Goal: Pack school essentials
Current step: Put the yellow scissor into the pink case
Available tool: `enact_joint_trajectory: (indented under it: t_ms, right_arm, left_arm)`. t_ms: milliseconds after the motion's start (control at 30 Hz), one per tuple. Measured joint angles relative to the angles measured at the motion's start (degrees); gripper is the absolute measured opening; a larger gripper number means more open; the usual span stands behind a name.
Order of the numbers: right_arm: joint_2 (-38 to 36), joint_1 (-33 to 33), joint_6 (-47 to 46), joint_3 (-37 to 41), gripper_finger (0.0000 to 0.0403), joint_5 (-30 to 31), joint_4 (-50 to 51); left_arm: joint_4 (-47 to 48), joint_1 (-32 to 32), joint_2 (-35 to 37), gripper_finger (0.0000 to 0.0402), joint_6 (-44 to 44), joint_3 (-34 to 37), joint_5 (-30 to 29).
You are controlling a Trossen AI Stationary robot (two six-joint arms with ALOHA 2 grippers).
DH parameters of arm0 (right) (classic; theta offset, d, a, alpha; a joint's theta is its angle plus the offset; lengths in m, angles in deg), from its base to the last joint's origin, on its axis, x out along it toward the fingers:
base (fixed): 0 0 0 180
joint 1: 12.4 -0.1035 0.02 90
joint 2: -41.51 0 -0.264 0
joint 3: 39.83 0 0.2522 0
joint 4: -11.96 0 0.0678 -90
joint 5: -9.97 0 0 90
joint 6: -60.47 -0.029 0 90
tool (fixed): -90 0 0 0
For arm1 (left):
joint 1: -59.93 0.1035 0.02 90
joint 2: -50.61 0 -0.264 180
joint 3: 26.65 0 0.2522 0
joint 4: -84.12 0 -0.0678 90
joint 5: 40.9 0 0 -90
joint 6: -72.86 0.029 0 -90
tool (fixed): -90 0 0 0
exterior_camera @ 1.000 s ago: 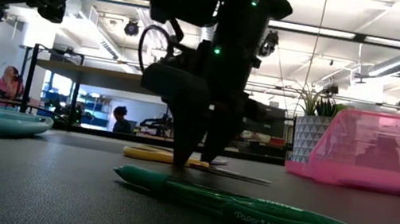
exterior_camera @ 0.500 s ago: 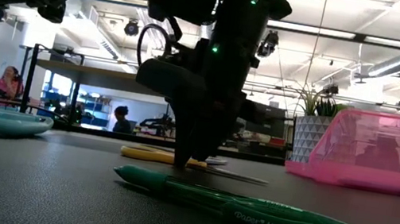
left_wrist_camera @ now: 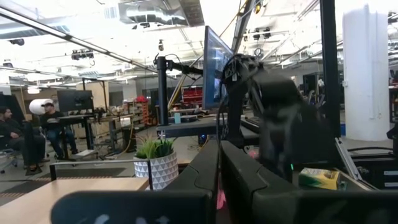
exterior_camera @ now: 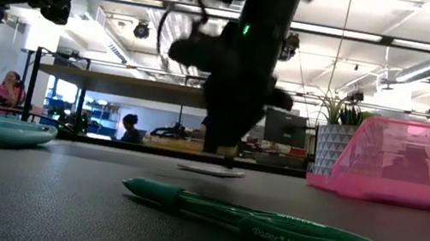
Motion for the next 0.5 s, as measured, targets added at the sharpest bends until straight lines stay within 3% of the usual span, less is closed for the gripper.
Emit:
enact_joint_trajectory:
  t_ms: [200, 333, 500]
  right_arm:
    - [-6.3, -0.3, 5.0, -0.1, 0.0081, 0.0, 3.5]
    - [-12.5, -0.5, 8.4, -0.1, 0.0089, 0.4, 12.4]
    - [-20.4, -1.7, 8.1, 0.4, 0.0091, 9.0, 25.4]
  left_arm:
    - [0.0, 0.0, 0.0, 0.0000, 0.0, 0.0, 0.0]
    - [0.0, 0.0, 0.0, 0.0000, 0.0, 0.0, 0.0]
    - [0.0, 0.0, 0.0, 0.0000, 0.0, 0.0, 0.0]
